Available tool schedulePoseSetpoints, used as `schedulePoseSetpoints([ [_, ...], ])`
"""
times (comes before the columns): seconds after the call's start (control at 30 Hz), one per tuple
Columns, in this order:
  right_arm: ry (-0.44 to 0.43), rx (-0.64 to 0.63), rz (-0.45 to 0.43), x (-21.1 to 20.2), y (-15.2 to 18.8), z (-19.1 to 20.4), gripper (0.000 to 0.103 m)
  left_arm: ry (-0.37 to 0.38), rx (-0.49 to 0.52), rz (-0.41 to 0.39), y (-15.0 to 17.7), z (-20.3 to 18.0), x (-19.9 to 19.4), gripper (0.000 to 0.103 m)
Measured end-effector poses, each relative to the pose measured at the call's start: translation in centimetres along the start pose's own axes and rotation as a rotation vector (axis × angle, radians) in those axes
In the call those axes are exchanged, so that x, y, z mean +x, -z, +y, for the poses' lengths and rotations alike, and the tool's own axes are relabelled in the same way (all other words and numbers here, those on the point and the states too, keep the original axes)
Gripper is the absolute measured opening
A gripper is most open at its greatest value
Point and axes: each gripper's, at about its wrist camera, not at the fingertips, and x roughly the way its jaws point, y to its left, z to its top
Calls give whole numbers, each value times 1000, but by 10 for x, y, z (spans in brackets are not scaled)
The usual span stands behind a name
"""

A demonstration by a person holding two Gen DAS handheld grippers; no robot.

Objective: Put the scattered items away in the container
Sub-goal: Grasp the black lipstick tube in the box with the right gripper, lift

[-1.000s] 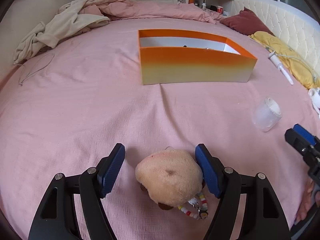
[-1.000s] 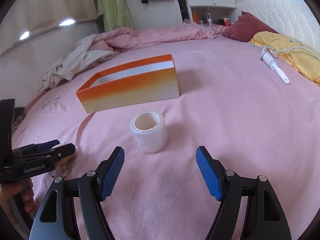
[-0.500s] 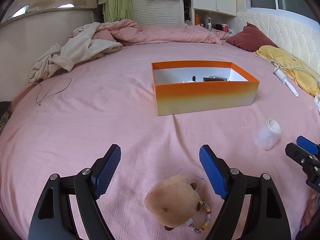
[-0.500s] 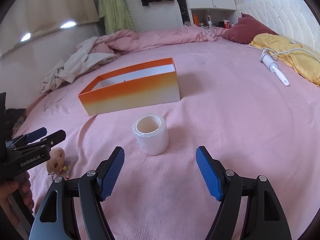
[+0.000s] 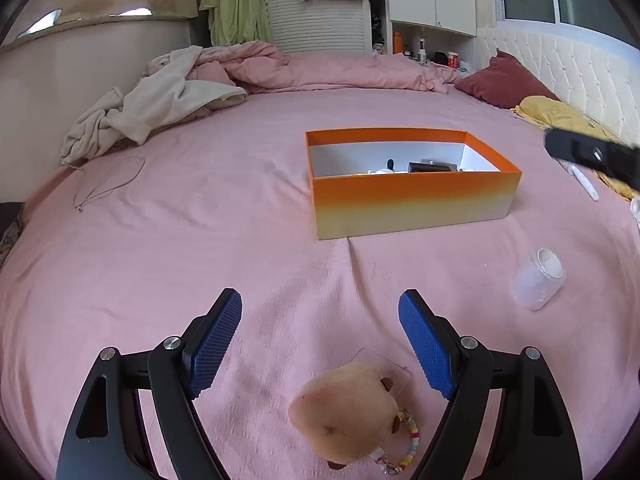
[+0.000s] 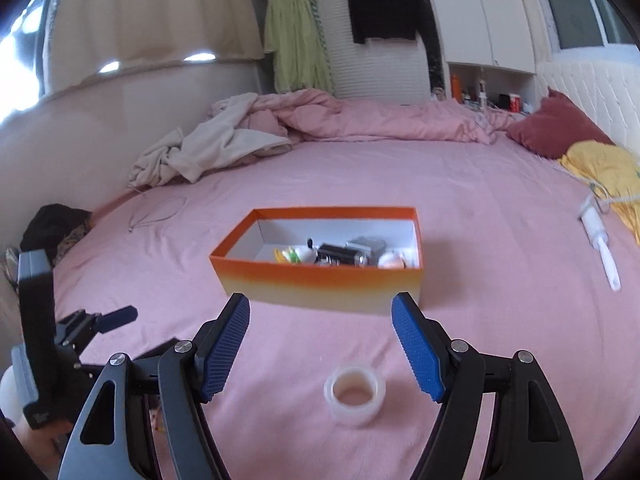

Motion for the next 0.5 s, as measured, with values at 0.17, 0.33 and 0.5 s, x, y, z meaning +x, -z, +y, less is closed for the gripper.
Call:
schedulePoseSetpoints([
  [0.17,-4,-159,142,66,-56,-3,66,6,-30,23,-1,3,7,81],
  [0.33,-62,-234,341,133,-71,7,60,17,-26,19,-4,0,10,81],
  [0.5,-90,-315,462,174,-62,19,48,30,-35,19,-5,0,9,81],
])
